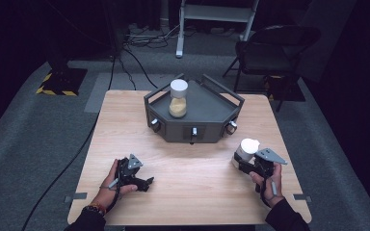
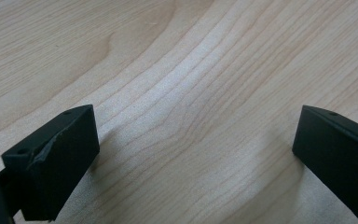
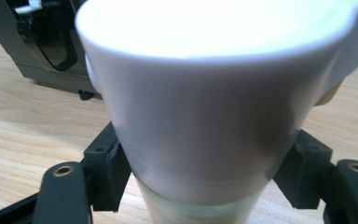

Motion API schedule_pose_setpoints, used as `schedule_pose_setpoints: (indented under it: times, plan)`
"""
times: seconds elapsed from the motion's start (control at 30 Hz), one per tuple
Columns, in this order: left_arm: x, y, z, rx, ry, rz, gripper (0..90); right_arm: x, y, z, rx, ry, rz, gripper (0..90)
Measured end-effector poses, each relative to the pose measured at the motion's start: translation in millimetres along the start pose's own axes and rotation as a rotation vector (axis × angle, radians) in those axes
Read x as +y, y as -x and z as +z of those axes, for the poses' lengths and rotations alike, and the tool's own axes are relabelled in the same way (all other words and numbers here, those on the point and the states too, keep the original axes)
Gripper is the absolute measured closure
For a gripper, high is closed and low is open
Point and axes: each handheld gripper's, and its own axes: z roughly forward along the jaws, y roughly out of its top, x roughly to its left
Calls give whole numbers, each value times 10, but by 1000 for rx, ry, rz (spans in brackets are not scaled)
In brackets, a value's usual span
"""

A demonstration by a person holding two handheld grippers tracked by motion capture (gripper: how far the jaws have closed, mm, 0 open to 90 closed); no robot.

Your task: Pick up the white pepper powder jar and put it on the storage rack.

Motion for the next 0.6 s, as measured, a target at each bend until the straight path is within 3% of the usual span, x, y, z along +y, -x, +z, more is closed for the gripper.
schedule_pose_setpoints:
  times: [0.6]
  plan:
    - [-1,-3,0,-2,0,1,0,203,-61,-92,-4,23,-25,297]
